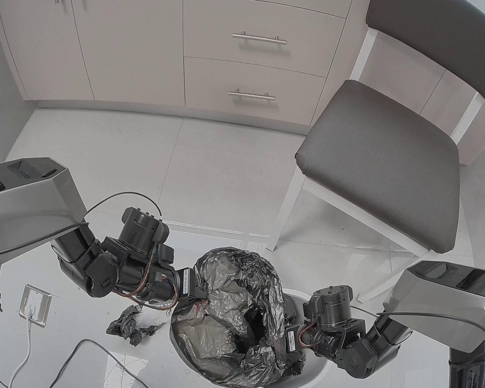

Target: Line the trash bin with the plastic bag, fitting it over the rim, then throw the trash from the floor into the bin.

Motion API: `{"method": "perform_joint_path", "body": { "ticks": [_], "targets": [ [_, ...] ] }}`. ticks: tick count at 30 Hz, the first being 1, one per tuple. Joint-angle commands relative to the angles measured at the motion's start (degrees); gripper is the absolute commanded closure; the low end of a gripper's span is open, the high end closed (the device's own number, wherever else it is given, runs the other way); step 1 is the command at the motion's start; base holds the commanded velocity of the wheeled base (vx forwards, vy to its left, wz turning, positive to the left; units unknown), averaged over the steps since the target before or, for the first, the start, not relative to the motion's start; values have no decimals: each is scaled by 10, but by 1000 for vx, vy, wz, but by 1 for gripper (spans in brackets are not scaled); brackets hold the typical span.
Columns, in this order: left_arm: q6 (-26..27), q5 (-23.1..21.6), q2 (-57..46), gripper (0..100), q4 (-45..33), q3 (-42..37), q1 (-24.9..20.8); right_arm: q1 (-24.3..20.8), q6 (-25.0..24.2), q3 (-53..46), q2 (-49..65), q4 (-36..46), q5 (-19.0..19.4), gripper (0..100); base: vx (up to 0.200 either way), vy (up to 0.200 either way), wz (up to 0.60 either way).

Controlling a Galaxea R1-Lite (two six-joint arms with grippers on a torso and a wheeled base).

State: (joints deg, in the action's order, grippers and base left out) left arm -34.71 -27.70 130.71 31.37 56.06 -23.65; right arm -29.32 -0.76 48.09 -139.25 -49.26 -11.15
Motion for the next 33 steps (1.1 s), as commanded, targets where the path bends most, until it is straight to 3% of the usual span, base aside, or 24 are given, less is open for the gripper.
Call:
{"method": "perform_joint_path", "body": {
  "ticks": [1,14,19,25,33],
  "targets": [
    [0,1,2,100,0,0,0,-1,-3,-19,26,0,0,0,0,0,0],
    [-4,0,2,100,19,-8,-1,-9,-7,-108,179,0,-4,0,0,0,0],
    [-12,0,1,100,19,0,-2,-41,-31,-138,231,6,0,0,0,0,0],
    [-40,4,-2,100,19,31,-28,-87,-55,-150,225,5,1,0,0,0,0],
    [-51,33,18,100,9,74,-63,-101,-73,-149,197,0,3,0,0,0,0]
  ]
}}
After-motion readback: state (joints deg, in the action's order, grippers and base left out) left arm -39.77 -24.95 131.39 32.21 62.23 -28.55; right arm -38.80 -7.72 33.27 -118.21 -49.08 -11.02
